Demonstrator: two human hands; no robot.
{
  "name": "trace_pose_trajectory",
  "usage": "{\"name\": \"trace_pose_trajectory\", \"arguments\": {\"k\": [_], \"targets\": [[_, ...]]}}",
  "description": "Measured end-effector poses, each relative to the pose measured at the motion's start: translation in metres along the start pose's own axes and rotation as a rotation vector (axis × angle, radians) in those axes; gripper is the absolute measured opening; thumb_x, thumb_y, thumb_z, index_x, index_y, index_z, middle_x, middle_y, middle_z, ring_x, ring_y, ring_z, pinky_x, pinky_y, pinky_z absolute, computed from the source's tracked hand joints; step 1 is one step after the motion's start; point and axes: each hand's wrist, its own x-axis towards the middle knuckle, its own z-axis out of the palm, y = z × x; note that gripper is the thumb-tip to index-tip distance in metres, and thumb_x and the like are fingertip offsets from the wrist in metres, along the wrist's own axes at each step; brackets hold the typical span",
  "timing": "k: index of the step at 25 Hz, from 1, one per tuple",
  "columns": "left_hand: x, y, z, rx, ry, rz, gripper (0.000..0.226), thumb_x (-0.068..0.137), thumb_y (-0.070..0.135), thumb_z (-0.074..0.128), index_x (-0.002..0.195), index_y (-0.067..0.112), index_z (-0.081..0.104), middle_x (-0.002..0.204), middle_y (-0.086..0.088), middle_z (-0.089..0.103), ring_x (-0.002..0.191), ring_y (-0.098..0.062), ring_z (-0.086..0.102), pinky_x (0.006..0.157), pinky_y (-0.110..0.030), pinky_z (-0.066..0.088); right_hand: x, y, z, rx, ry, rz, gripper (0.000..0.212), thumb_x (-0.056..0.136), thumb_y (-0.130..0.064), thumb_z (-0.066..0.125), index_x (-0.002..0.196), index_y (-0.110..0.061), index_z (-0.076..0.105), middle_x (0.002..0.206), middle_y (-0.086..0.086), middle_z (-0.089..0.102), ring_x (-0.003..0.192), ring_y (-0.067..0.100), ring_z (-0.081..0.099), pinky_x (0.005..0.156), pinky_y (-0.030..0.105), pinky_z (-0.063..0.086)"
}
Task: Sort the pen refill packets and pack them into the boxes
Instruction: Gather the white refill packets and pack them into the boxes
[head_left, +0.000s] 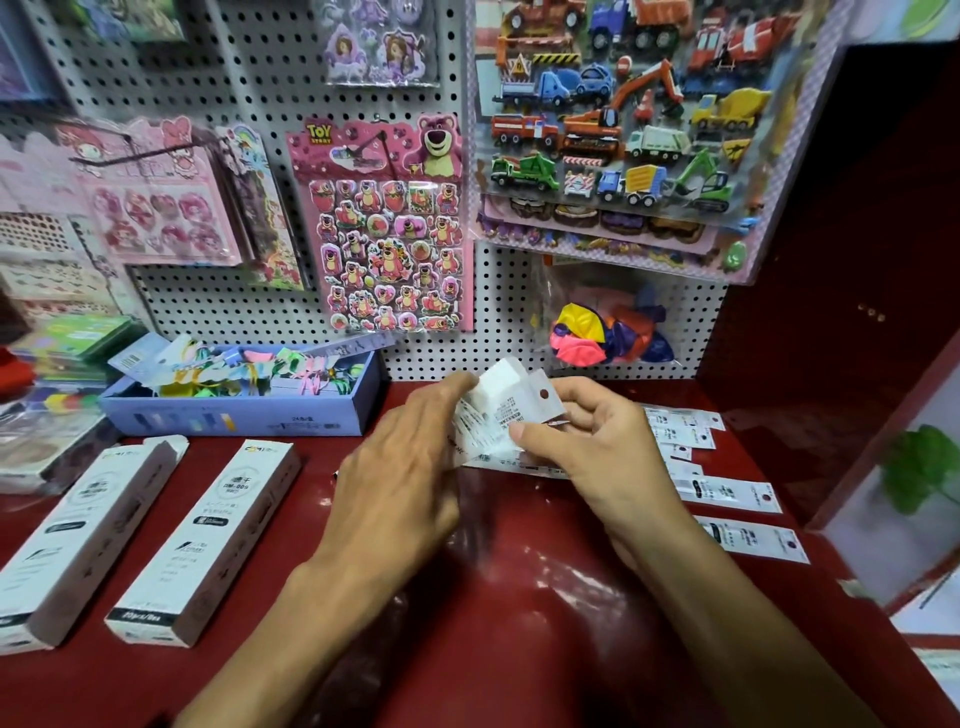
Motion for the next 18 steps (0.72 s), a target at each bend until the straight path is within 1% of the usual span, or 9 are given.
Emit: {"name": "trace_pose_trajectory", "arguments": {"k": [1,4,6,10,12,14,15,16,18], "targets": [[0.0,0.001,-0.002,0.004,0.0,-0.022,0.084,0.066,0.017,0.069,0.141,0.03,0.035,0.128,0.007,0.058,0.104,-0.022,0.06,0.063,-0.034,0.05,0.0,0.0,0.001,-0.043,0.019,-0.03,0.021,0.082,0.003,0.072,0.098,-0.01,0.069,0.084,0.002,0.078,0.068,0.012,0.07,0.072,0.033,0.057],[-0.002,0.002,-0.002,0.062,0.003,0.003,0.091,0.065,0.016,0.072,0.144,0.033,0.031,0.127,0.008,0.059,0.101,-0.022,0.062,0.056,-0.032,0.048,-0.003,0.005,0.004,-0.401,0.033,-0.188,0.014,0.087,-0.016,0.067,0.1,-0.022,0.069,0.089,-0.007,0.077,0.076,0.012,0.073,0.077,0.041,0.058],[-0.004,0.002,-0.003,0.043,0.007,0.0,0.091,0.065,0.015,0.071,0.144,0.034,0.03,0.127,0.009,0.059,0.103,-0.019,0.061,0.057,-0.032,0.05,-0.008,0.004,0.009,-0.477,-0.009,-0.218,0.019,0.084,-0.026,0.063,0.102,-0.026,0.066,0.094,-0.011,0.075,0.088,0.005,0.071,0.082,0.042,0.056],[-0.006,0.004,-0.004,0.022,0.058,0.012,0.093,0.06,0.015,0.076,0.142,0.032,0.035,0.122,0.009,0.062,0.104,-0.013,0.058,0.058,-0.028,0.049,-0.014,0.005,0.02,-0.569,-0.135,-0.132,0.036,0.076,-0.035,0.059,0.112,-0.035,0.056,0.103,-0.012,0.071,0.105,0.004,0.063,0.092,0.039,0.051],[-0.008,0.004,-0.002,0.045,0.04,0.03,0.095,0.057,0.014,0.077,0.141,0.031,0.036,0.121,0.009,0.064,0.106,-0.014,0.061,0.061,-0.028,0.05,-0.015,0.006,0.021,-0.685,-0.181,-0.091,0.036,0.078,-0.031,0.063,0.11,-0.043,0.051,0.103,-0.016,0.067,0.103,0.002,0.06,0.092,0.034,0.05],[-0.009,0.004,0.0,0.043,0.023,0.021,0.098,0.056,0.013,0.077,0.142,0.032,0.035,0.123,0.009,0.063,0.108,-0.016,0.062,0.06,-0.028,0.051,-0.013,0.004,0.016,-0.623,-0.26,-0.018,0.036,0.081,-0.027,0.067,0.103,-0.053,0.055,0.104,-0.021,0.066,0.096,-0.008,0.059,0.092,0.026,0.049],[-0.008,0.005,0.001,0.028,0.021,0.016,0.099,0.056,0.013,0.077,0.143,0.032,0.033,0.125,0.01,0.062,0.11,-0.015,0.061,0.061,-0.028,0.051,-0.013,0.0,0.015,-0.573,-0.278,0.015,0.034,0.08,-0.028,0.068,0.105,-0.051,0.06,0.108,-0.021,0.067,0.099,-0.011,0.059,0.094,0.024,0.048],[-0.008,0.007,0.002,0.008,0.026,0.013,0.099,0.058,0.014,0.077,0.143,0.033,0.032,0.128,0.011,0.06,0.111,-0.014,0.059,0.062,-0.028,0.051,-0.014,-0.001,0.014,-0.522,-0.264,0.01,0.033,0.079,-0.031,0.068,0.109,-0.043,0.064,0.111,-0.018,0.069,0.104,-0.009,0.06,0.095,0.025,0.048],[-0.006,0.012,0.004,-0.007,0.054,0.014,0.097,0.059,0.015,0.078,0.143,0.032,0.031,0.128,0.01,0.06,0.11,-0.011,0.055,0.063,-0.028,0.051,-0.014,0.002,0.015,-0.624,-0.11,-0.123,0.035,0.076,-0.036,0.062,0.11,-0.032,0.068,0.101,-0.011,0.073,0.101,0.009,0.064,0.09,0.035,0.051]]}}
